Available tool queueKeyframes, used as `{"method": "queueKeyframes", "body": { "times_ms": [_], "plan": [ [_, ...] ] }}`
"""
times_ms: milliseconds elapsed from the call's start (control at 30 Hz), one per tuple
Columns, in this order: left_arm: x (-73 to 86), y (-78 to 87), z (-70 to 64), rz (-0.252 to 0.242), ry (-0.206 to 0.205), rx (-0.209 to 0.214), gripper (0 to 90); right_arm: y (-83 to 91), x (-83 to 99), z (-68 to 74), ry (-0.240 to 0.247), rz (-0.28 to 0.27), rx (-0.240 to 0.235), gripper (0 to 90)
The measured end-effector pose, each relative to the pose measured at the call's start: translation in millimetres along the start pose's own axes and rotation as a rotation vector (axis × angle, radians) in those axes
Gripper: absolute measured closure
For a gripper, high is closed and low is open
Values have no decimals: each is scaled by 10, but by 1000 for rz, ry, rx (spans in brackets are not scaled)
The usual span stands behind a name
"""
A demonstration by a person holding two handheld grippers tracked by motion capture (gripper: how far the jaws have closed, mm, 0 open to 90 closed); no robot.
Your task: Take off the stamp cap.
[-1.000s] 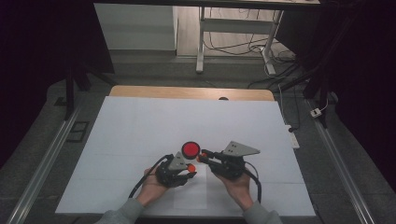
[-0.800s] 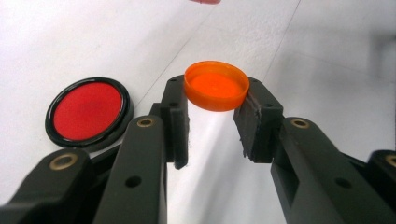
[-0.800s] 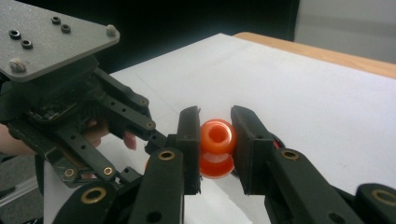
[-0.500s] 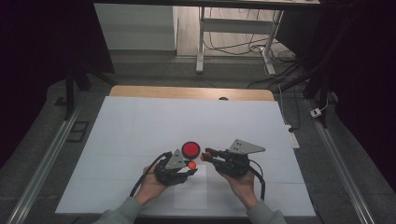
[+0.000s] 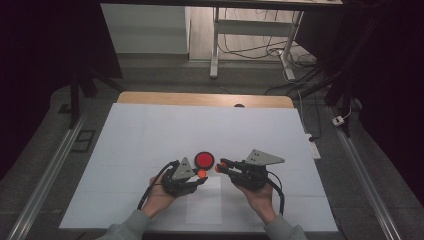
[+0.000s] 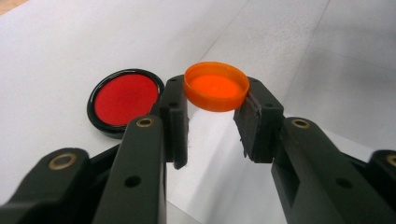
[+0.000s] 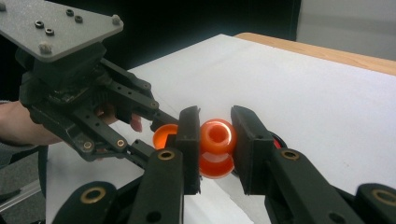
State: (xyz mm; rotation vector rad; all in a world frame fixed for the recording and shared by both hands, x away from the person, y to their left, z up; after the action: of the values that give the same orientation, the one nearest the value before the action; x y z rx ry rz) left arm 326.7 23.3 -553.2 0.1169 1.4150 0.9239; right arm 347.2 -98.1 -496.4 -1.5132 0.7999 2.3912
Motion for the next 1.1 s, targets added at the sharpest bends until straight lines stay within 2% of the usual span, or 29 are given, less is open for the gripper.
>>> {"method": "queueKeyframes", "body": {
  "times_ms": [200,433,600,700,933,1100],
  "plan": [
    [15,41,53,-8,17,-11,650,10,-7,-5,-1,-3,-5,728],
    [78,168,123,-10,34,-35,650,31,-19,-19,5,-10,-2,728],
    [173,324,170,-19,65,-49,650,42,-17,-49,3,-9,4,727],
    [247,406,193,-17,79,-59,650,36,-15,-54,-1,-8,-10,727],
    [378,579,251,-14,102,-86,650,41,-8,-80,6,-4,0,727],
    [516,692,293,-9,137,-97,650,39,1,-99,13,0,12,727]
  ]
}}
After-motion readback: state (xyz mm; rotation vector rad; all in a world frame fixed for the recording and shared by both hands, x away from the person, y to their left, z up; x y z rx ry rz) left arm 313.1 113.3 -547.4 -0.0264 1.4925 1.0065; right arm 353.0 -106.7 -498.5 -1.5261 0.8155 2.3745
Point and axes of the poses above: each handheld gripper's, and its own axes: y roughly backward along the jaws, x roughly out of its underside, z roughly to its left, the point moved 9 cm from there along -y, roughly forward along the jaws, and after that the axes turned 12 degrees about -y, right-handed, at the moved point
